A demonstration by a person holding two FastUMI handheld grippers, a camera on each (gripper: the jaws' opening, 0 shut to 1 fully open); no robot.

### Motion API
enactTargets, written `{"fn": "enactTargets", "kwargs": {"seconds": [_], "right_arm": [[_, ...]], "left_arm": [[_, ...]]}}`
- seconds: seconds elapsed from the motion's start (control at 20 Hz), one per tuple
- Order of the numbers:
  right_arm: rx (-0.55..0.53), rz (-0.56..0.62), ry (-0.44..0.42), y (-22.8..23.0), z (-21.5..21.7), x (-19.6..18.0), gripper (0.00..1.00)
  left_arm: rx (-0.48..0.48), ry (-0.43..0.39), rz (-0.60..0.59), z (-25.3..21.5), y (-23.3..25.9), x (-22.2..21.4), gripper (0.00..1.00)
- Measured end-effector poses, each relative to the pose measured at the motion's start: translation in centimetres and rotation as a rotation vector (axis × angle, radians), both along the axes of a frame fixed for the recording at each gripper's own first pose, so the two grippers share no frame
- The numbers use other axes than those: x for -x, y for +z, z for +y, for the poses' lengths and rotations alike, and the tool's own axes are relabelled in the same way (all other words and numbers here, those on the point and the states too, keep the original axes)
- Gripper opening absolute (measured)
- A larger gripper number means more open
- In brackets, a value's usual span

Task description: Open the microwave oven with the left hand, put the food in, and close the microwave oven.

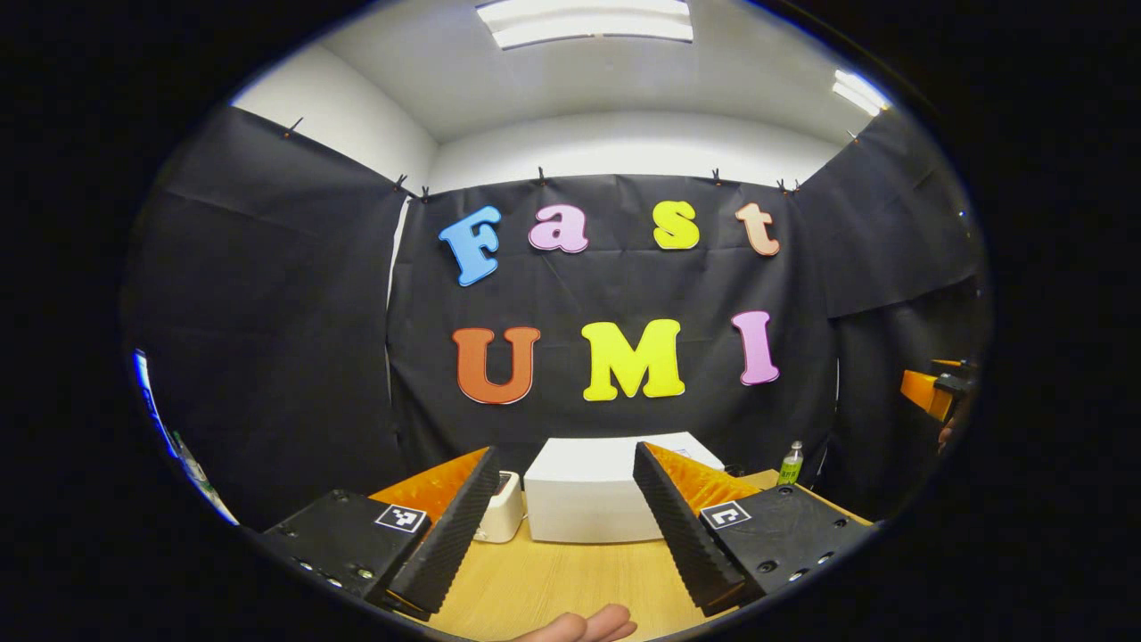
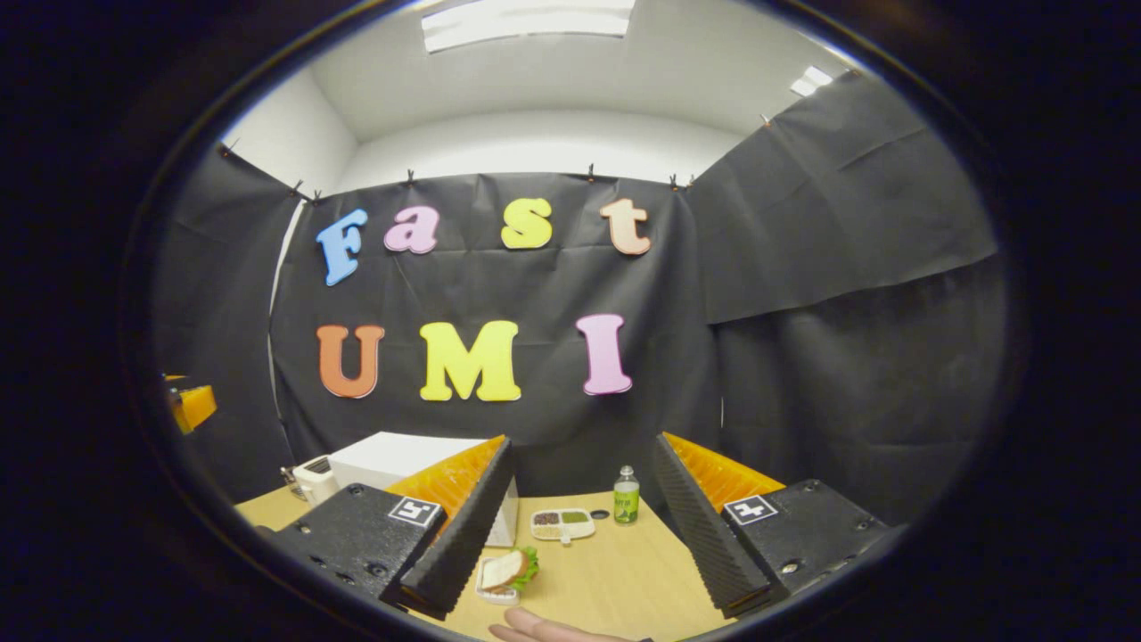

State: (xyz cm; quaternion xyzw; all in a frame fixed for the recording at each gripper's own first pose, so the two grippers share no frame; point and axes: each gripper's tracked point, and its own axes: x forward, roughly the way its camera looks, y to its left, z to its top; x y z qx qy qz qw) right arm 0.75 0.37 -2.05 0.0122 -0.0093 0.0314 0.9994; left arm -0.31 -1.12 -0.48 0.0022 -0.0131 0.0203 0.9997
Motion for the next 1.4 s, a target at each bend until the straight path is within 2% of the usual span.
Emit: {"fn": "enactTargets", "kwargs": {"seconds": [0.05, 0.1, 0.15, 0.2, 0.6, 0.85, 1.05, 1.1, 1.25, 1.3, 1.35, 1.4], "right_arm": [[0.000, -0.005, -0.001, -0.1, -0.1, -0.2, 0.91], [-0.003, -0.010, -0.003, -0.1, -0.3, -0.5, 1.00], [-0.009, -0.015, -0.004, -0.2, -0.4, -0.8, 0.92], [-0.016, -0.015, -0.009, -0.5, -0.6, -1.0, 1.00], [-0.023, -0.011, 0.013, -2.3, -0.6, -2.0, 1.00], [-0.012, -0.046, 0.031, -2.5, -1.2, -2.0, 1.00], [0.009, -0.045, 0.019, -3.8, -2.6, -3.0, 1.00], [0.008, -0.042, 0.014, -4.0, -2.9, -3.1, 0.91], [0.027, -0.070, -0.044, -4.1, -4.7, -3.7, 0.91], [0.031, -0.075, -0.051, -4.3, -4.8, -3.7, 1.00], [0.029, -0.073, -0.046, -4.5, -4.7, -3.7, 0.91], [0.023, -0.069, -0.035, -4.9, -4.6, -3.8, 0.91]], "left_arm": [[0.003, -0.004, -0.005, -0.3, -0.2, -0.5, 0.95], [0.004, -0.009, -0.010, -0.8, -0.4, -1.1, 0.96], [0.006, -0.015, -0.013, -1.5, -0.7, -1.9, 0.96], [0.009, -0.032, -0.011, -2.4, -1.2, -2.7, 0.95], [0.074, -0.163, 0.093, -10.7, -8.4, -10.7, 0.96], [0.105, -0.225, 0.105, -14.8, -12.4, -15.5, 0.96], [0.098, -0.201, 0.139, -15.8, -17.1, -18.8, 0.96], [0.084, -0.213, 0.163, -16.5, -18.7, -19.4, 0.95], [0.019, -0.228, 0.190, -17.9, -22.7, -21.8, 0.95], [0.013, -0.230, 0.196, -18.3, -23.9, -22.5, 0.95], [0.020, -0.234, 0.203, -18.7, -25.1, -23.1, 0.95], [0.038, -0.244, 0.214, -19.4, -26.2, -23.8, 0.95]]}}
